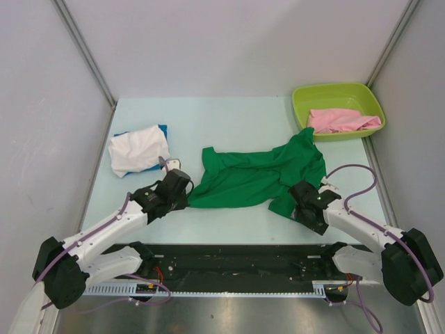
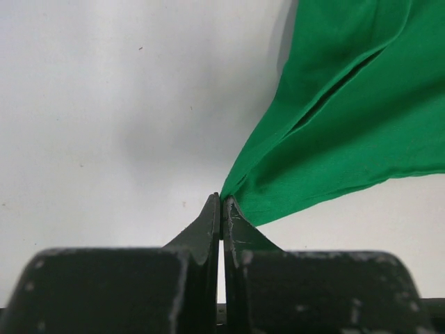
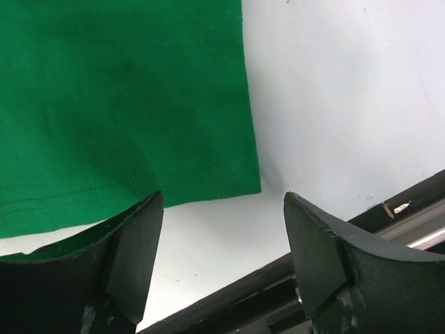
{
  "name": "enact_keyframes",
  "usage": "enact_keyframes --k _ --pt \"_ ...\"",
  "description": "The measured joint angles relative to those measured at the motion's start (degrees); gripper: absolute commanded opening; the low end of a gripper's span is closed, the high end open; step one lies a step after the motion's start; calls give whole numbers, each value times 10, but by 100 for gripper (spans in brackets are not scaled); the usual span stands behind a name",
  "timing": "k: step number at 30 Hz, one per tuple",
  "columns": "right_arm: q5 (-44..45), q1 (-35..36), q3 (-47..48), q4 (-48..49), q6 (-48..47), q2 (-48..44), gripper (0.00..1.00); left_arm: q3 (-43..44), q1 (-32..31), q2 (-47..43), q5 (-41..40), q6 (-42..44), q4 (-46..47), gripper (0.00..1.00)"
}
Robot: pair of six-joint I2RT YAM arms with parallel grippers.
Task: Fold and stack the t-shirts
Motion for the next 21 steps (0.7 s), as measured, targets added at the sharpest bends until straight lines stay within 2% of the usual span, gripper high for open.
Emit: enact_keyframes --k 11,19,20,21 --pt "18 -41 0 7 -7 3 72 -2 6 -8 8 0 9 0" --pt "17 -50 -5 42 -20 23 56 -6 8 -6 12 0 10 0" --pt "16 -50 -5 44 -22 24 52 -6 9 -6 12 0 10 0" --pt "15 -50 -5 47 -23 25 42 -7 9 -7 11 0 10 0"
